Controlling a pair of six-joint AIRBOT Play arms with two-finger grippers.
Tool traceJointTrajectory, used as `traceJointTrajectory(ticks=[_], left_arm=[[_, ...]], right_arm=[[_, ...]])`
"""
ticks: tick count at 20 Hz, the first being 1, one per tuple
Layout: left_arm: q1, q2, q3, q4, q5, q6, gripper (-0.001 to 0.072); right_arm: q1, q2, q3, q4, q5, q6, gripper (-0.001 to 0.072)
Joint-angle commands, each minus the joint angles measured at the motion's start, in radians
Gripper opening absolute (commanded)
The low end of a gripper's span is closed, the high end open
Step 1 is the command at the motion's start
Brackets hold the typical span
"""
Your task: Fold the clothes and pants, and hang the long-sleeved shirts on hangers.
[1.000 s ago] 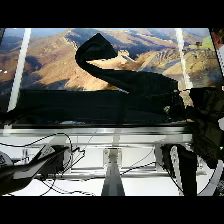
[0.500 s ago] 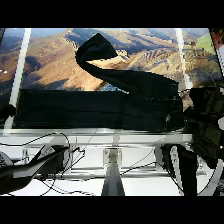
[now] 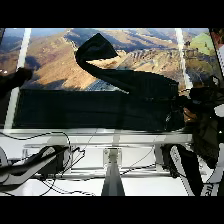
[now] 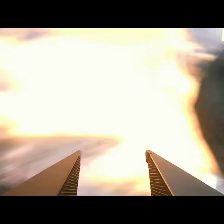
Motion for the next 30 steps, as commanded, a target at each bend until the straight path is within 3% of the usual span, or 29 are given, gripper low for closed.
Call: traceJointTrajectory(ticks=[1,2,3,7,10,11,12,16,20,24,30], left_arm=[[-0.294,-0.170,0.127,-0.048,0.093,-0.040,0.0492],[-0.360,-0.235,0.167,-0.048,0.094,-0.040,0.0638],[-0.420,-0.301,0.204,-0.048,0.103,-0.046,0.0704],[-0.538,-0.489,0.299,-0.049,0.169,-0.144,0.0704],[-0.555,-0.557,0.335,-0.047,0.212,-0.141,0.0687],[-0.557,-0.573,0.339,-0.048,0.241,-0.142,0.0654],[-0.558,-0.586,0.340,-0.048,0.270,-0.141,0.0562],[-0.558,-0.597,0.341,-0.047,0.338,-0.140,0.0025],[-0.550,-0.537,0.409,0.055,0.307,-0.084,0.0021],[-0.551,-0.328,0.435,0.312,0.114,-0.085,0.0020],[-0.568,0.012,0.435,0.356,-0.616,-0.120,0.0021]], right_arm=[[0.001,-0.045,0.000,0.070,-0.049,-0.062,0.0596],[0.001,-0.044,0.000,0.070,-0.052,-0.063,0.0596],[0.001,-0.044,0.000,0.069,-0.052,-0.064,0.0596],[0.001,-0.044,0.000,0.069,-0.052,-0.063,0.0596],[0.001,-0.044,0.000,0.070,-0.052,-0.063,0.0595],[0.001,-0.044,0.000,0.070,-0.052,-0.063,0.0596],[0.001,-0.044,0.000,0.070,-0.053,-0.063,0.0596],[0.001,-0.044,0.000,0.070,-0.053,-0.063,0.0595],[0.001,-0.043,0.000,0.069,-0.052,-0.063,0.0595],[0.001,-0.043,0.000,0.069,-0.056,-0.063,0.0595],[0.001,-0.043,0.000,0.069,-0.060,-0.063,0.0595]])
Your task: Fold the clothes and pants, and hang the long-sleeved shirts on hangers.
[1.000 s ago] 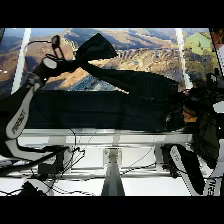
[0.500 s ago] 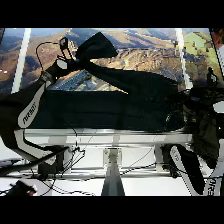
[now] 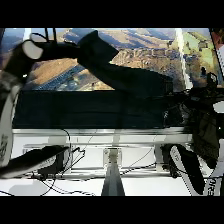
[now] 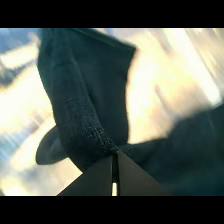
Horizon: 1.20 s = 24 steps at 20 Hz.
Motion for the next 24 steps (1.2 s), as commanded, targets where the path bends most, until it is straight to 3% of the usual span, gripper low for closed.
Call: traceJointTrajectory(ticks=[1,4,8,9,11,13,15,19,21,24], left_arm=[[-0.026,0.161,0.003,0.036,-0.430,-0.049,0.0021],[-0.092,0.179,0.002,-0.025,-0.379,-0.055,0.0022],[-0.231,0.080,0.001,-0.275,-0.129,-0.055,0.0025],[-0.269,0.046,0.001,-0.312,-0.080,-0.054,0.0123],[-0.335,-0.024,0.001,-0.316,-0.014,-0.045,0.0718],[-0.341,-0.072,0.001,-0.272,0.016,0.000,0.0686],[-0.297,-0.091,0.001,-0.153,0.023,-0.013,0.0686],[-0.097,-0.087,0.001,0.081,0.022,-0.154,0.0684],[0.035,-0.101,0.001,0.179,-0.022,-0.264,0.0684],[0.177,-0.179,-0.002,0.181,-0.133,-0.288,0.0685]], right_arm=[[0.001,0.000,0.000,0.000,-0.003,0.001,0.0595],[0.001,0.000,0.000,0.000,-0.003,0.001,0.0595],[0.001,0.000,0.000,0.000,-0.003,0.001,0.0595],[0.001,0.000,0.000,0.000,-0.004,0.001,0.0595],[0.001,0.000,0.000,0.001,-0.006,0.002,0.0595],[0.001,0.000,0.000,0.000,-0.009,0.001,0.0595],[0.001,0.000,0.000,0.000,-0.014,0.001,0.0595],[0.001,-0.001,0.000,0.000,-0.034,0.001,0.0595],[0.001,-0.001,0.000,0.000,-0.055,0.001,0.0595],[0.001,0.000,0.000,0.000,-0.072,0.001,0.0595]])
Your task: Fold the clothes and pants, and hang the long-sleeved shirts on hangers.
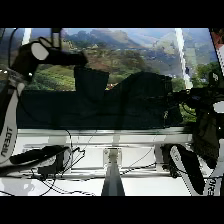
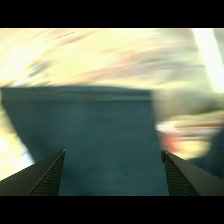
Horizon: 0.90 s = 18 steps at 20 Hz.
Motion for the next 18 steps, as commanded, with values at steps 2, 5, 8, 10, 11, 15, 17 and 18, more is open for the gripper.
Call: traceJointTrajectory(ticks=[2,5,8,10,11,15,17,18], left_arm=[[0.167,-0.130,-0.002,0.070,-0.092,-0.065,0.0686],[0.172,-0.239,-0.002,0.047,-0.024,-0.072,0.0685],[0.172,-0.320,-0.002,-0.099,0.055,-0.071,0.0685],[0.169,-0.355,-0.002,-0.158,0.124,-0.071,0.0683],[0.166,-0.366,-0.001,-0.172,0.163,-0.071,0.0655],[0.126,-0.399,-0.001,-0.174,0.241,-0.071,0.0511],[0.116,-0.419,-0.001,-0.174,0.248,-0.071,0.0372],[0.115,-0.420,-0.001,-0.174,0.252,-0.071,0.0227]], right_arm=[[0.001,-0.001,0.000,0.000,-0.023,0.000,0.0595],[0.001,-0.001,0.000,0.000,-0.023,0.000,0.0595],[0.001,-0.001,0.000,0.000,-0.024,0.000,0.0595],[0.001,-0.001,0.000,0.000,-0.029,0.000,0.0595],[0.001,-0.001,0.000,0.000,-0.031,0.000,0.0595],[0.001,-0.001,0.000,0.002,-0.050,0.002,0.0595],[0.001,0.000,0.000,0.006,-0.047,0.003,0.0595],[0.001,0.000,0.000,0.007,-0.047,0.003,0.0595]])
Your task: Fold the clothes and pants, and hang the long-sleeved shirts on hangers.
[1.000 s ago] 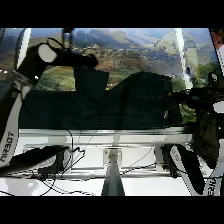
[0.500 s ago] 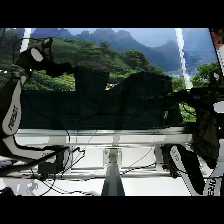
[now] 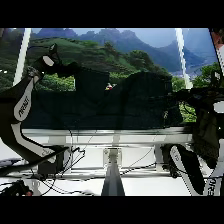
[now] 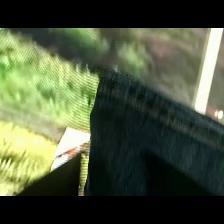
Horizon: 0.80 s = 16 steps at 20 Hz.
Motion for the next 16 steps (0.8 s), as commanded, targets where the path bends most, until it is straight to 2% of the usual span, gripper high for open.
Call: traceJointTrajectory(ticks=[1,2,4,7,12,16], left_arm=[[-0.010,-0.018,0.005,-0.010,0.028,-0.001,0.0103],[0.001,-0.002,0.014,-0.010,0.021,0.002,0.0025],[0.036,0.070,0.054,0.014,-0.011,0.037,0.0022],[0.096,0.233,0.154,0.165,-0.112,0.035,0.0020],[0.116,0.538,0.312,0.561,-0.401,-0.033,0.0019],[0.116,0.692,0.321,0.670,-0.687,-0.032,0.0019]], right_arm=[[0.001,0.000,0.000,0.005,-0.004,0.001,0.0595],[0.001,0.000,0.000,0.004,-0.005,0.001,0.0595],[0.001,0.000,0.000,0.003,-0.014,0.001,0.0595],[0.001,0.000,0.000,0.003,-0.057,0.001,0.0595],[0.001,0.000,0.000,0.004,-0.084,0.001,0.0595],[0.001,0.000,0.000,0.004,-0.082,0.001,0.0595]])
